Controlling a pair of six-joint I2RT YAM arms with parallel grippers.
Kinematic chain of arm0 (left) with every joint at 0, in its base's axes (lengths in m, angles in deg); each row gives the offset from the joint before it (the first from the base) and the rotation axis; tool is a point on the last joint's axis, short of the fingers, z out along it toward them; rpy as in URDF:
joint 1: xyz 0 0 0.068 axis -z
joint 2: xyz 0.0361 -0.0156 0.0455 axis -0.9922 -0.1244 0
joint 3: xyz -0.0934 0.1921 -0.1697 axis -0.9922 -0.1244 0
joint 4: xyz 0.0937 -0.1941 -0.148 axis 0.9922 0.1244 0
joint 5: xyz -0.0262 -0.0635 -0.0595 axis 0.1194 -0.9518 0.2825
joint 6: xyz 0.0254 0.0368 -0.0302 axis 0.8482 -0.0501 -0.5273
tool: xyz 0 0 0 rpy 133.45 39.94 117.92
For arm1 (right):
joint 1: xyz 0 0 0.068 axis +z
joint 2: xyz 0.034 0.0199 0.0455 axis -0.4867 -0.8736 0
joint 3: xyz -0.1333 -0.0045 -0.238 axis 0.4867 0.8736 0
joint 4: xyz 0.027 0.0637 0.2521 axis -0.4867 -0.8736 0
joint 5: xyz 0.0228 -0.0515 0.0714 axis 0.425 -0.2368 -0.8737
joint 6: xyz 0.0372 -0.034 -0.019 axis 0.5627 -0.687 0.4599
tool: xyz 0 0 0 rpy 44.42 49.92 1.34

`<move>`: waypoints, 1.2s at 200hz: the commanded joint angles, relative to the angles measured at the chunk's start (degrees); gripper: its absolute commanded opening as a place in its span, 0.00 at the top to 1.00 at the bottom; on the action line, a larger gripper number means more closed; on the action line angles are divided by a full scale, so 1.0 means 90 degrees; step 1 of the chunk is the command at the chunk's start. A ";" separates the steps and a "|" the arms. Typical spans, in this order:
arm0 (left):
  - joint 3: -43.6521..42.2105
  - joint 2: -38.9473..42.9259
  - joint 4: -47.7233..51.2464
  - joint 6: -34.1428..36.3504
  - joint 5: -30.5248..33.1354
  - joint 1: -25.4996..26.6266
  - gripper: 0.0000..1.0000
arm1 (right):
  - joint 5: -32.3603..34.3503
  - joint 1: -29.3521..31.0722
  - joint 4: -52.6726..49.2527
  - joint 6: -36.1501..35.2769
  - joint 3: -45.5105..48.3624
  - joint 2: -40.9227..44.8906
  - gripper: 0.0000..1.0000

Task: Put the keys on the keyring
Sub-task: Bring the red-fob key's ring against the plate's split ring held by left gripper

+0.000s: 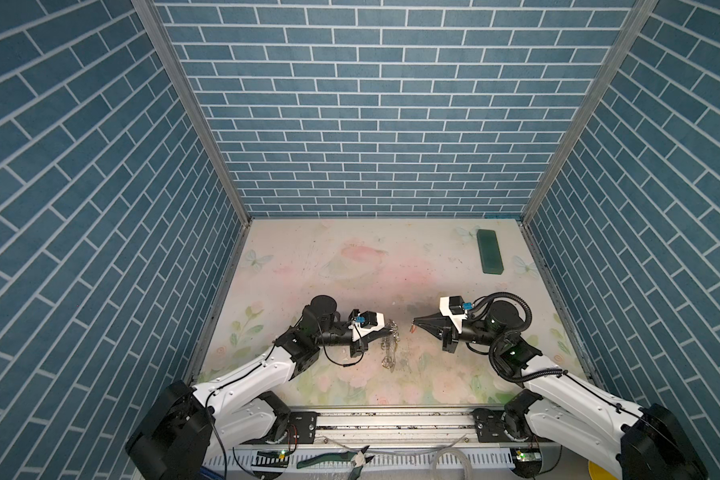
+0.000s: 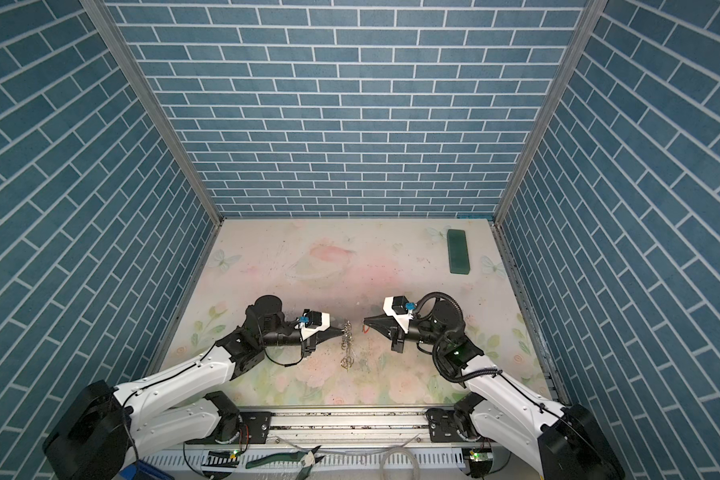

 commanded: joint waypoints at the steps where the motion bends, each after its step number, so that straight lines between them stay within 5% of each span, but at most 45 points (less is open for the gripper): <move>1: 0.0197 -0.0106 0.0272 0.0281 -0.0605 0.0053 1.00 | -0.0755 0.0002 0.0444 -0.0551 0.0083 -0.0187 1.00; 79: 0.0361 -0.0267 0.0472 0.0252 -0.0938 0.0053 1.00 | -0.1188 0.0141 0.0940 -0.0656 0.0003 -0.0864 1.00; 240: 0.0438 -0.0364 0.0530 0.0162 -0.1122 0.0046 1.00 | -0.0597 0.0627 0.0237 -0.1469 -0.0198 -0.0830 1.00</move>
